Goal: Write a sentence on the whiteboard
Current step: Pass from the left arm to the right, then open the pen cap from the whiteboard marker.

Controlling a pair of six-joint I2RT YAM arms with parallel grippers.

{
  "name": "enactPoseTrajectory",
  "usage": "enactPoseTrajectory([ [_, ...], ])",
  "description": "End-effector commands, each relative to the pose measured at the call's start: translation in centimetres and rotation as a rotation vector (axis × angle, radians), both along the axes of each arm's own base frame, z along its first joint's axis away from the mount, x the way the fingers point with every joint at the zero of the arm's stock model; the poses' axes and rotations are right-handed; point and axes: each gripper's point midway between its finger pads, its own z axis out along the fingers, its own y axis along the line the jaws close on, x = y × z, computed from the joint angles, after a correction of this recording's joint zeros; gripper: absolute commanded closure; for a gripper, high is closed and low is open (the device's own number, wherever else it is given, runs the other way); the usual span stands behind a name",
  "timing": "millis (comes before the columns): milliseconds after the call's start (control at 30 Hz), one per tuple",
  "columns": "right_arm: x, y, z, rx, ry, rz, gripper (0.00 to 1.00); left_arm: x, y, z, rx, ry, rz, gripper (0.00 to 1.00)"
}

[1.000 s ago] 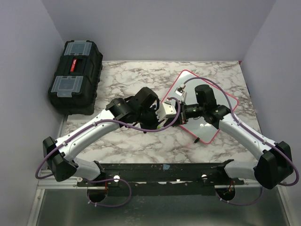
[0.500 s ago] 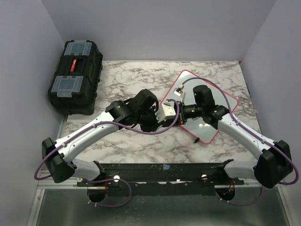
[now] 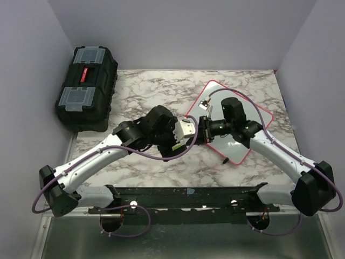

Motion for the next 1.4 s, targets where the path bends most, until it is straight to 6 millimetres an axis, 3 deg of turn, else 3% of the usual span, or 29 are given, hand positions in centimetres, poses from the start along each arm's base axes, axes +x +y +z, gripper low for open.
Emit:
enactPoseTrajectory([
  [0, -0.1, 0.2, 2.0, 0.033, -0.056, 0.008, 0.99, 0.0, -0.3, 0.4, -0.053, -0.009, -0.016, 0.09],
  [67, -0.3, 0.2, 2.2, 0.043, -0.057, 0.016, 0.99, -0.1, -0.6, 0.3, -0.061, 0.007, -0.02, 0.11],
  [133, -0.4, 0.2, 2.5, 0.054, -0.058, 0.021, 0.99, -0.1, -1.0, 0.1, -0.061, 0.028, -0.029, 0.19],
  [267, -0.7, 0.2, 2.7, 0.07, -0.062, 0.033, 0.99, 0.0, -1.7, -0.1, -0.068, 0.048, -0.034, 0.27],
  [400, -1.1, 0.2, 2.8, 0.082, -0.065, 0.048, 0.99, 0.0, -2.4, 0.2, -0.087, 0.061, -0.052, 0.43],
  [500, -1.3, 0.1, 2.7, 0.083, -0.064, 0.051, 0.99, 0.2, -2.7, 0.2, -0.081, 0.07, -0.052, 0.71],
  [567, -1.3, 0.1, 2.6, 0.083, -0.06, 0.051, 0.99, 0.2, -2.8, 0.2, -0.076, 0.077, -0.052, 1.0],
  [867, -1.0, -0.3, 2.2, 0.059, -0.067, 0.006, 0.99, 0.9, -2.1, -0.2, -0.047, 0.064, -0.008, 1.0],
  [1367, -0.6, -1.1, 2.6, 0.009, -0.098, -0.061, 0.99, 1.5, 1.4, -2.0, -0.04, 0.07, 0.111, 1.0],
])
